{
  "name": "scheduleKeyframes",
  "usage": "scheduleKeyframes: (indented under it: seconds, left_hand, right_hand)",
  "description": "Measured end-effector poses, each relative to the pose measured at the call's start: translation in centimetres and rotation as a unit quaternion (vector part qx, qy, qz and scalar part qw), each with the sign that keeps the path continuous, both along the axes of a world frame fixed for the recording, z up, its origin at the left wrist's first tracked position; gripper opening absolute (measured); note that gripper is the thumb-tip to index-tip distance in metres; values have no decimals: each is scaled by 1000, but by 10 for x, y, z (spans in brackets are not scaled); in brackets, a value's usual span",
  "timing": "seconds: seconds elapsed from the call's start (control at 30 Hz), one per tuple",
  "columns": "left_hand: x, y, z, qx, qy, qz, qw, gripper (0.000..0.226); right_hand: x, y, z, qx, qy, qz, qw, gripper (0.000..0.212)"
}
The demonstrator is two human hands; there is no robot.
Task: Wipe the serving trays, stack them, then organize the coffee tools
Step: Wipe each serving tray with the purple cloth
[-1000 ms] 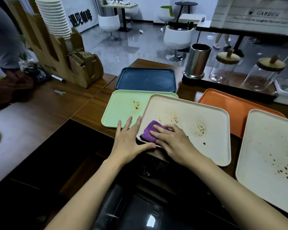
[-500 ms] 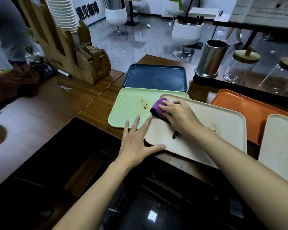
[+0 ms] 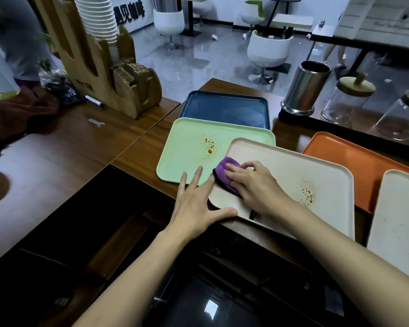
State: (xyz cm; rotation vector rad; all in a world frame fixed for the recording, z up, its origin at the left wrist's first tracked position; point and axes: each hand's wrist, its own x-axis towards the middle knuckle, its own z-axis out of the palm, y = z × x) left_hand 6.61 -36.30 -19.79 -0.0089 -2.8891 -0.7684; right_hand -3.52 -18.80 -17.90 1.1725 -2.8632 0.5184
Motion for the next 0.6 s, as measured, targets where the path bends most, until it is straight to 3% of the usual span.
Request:
scheduleKeyframes:
  seconds: [0.1,0.3,0.47,0.6]
  left_hand:
    - [0,-2,-6,3,11,0,1000,121]
    - [5,0,-8,-12,17,-4,1000,121]
    - [3,0,-14,-45,44,6,998,110]
    - [3,-1,-14,-54,53,2,997,102]
  right_hand:
    - [21,6,-1,1,-9,57,998,50]
    - [35,15,-13,26,4,109,994,43]
    - [25,19,-9,9,85,93,992,43]
    - [4,22,-3,-15,55,56,997,36]
